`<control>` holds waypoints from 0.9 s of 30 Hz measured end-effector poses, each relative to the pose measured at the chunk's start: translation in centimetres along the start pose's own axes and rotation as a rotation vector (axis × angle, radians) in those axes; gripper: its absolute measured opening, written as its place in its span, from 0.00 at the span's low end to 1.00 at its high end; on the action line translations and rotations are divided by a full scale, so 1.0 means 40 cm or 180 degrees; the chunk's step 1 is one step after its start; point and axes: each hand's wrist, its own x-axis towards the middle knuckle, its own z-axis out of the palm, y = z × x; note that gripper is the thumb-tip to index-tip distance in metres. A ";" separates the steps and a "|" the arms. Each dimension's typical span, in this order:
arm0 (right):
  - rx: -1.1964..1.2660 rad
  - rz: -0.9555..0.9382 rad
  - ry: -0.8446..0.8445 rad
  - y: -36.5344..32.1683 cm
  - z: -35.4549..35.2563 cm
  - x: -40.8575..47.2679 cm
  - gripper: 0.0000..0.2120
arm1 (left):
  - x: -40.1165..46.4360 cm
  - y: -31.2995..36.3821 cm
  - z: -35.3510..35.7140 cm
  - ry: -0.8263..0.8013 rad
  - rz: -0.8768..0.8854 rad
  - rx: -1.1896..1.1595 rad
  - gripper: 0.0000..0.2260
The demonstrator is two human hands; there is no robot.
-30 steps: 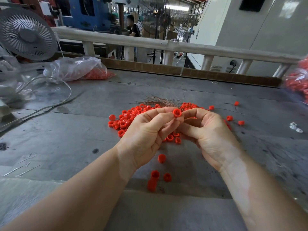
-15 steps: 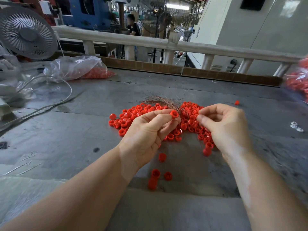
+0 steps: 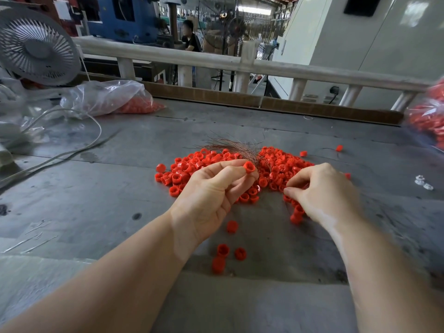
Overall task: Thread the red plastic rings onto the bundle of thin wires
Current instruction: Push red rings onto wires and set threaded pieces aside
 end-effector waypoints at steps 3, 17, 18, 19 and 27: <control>-0.0307 0.0023 -0.0058 -0.004 0.002 -0.002 0.04 | 0.001 0.000 0.001 -0.0052 -0.0011 -0.0012 0.03; -0.0402 -0.0058 0.0258 0.015 0.013 0.007 0.05 | 0.002 -0.001 -0.003 -0.0269 0.0028 0.0055 0.06; -0.0426 -0.0022 0.0212 0.015 0.014 0.007 0.05 | 0.003 -0.001 -0.003 -0.0283 0.0023 0.0056 0.06; -0.0417 0.0007 0.0184 0.014 0.015 0.007 0.04 | 0.003 -0.001 -0.003 -0.0289 0.0018 0.0066 0.06; -0.0342 -0.0099 0.0342 0.017 0.016 0.010 0.02 | 0.007 -0.004 -0.001 -0.0272 -0.0068 0.0110 0.06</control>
